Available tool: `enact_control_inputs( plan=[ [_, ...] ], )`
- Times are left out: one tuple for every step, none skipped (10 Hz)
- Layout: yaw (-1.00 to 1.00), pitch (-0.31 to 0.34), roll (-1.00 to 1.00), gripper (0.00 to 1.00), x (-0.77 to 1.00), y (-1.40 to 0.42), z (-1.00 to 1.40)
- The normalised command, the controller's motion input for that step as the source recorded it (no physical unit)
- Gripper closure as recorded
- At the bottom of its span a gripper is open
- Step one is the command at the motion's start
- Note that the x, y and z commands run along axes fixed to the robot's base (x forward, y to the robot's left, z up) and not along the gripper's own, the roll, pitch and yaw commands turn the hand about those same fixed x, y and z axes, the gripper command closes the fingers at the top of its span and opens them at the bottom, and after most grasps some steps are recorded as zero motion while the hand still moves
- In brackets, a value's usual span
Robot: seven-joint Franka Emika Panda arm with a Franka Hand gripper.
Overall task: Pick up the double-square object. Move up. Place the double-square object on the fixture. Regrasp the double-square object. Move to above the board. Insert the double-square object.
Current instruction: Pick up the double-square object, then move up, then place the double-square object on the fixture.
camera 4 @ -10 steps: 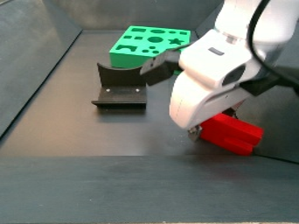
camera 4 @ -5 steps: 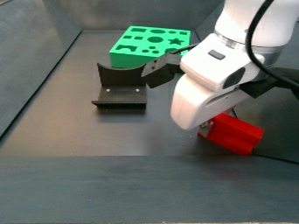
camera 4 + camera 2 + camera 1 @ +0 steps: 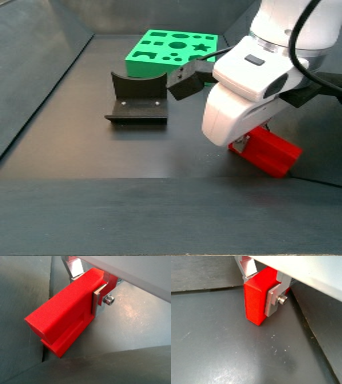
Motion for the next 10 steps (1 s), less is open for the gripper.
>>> enact_control_inputs(
  plan=[
    [0.0,0.0,0.0,1.0,0.0,0.0,0.0],
    [0.0,0.0,0.0,1.0,0.0,0.0,0.0],
    [0.0,0.0,0.0,1.0,0.0,0.0,0.0],
    [0.0,0.0,0.0,1.0,0.0,0.0,0.83],
    [0.02,-0.002,0.0,1.0,0.0,0.01,0.83],
    [0.03,0.012,-0.01,1.0,-0.03,0.03,0.72],
    [0.03,0.013,-0.02,1.0,-0.02,0.03,0.61],
    [0.02,0.025,-0.03,1.0,-0.02,0.01,0.48],
    [0.02,0.025,-0.04,1.0,-0.03,0.0,0.38],
    [0.0,0.0,0.0,1.0,0.0,0.0,1.0]
  ],
)
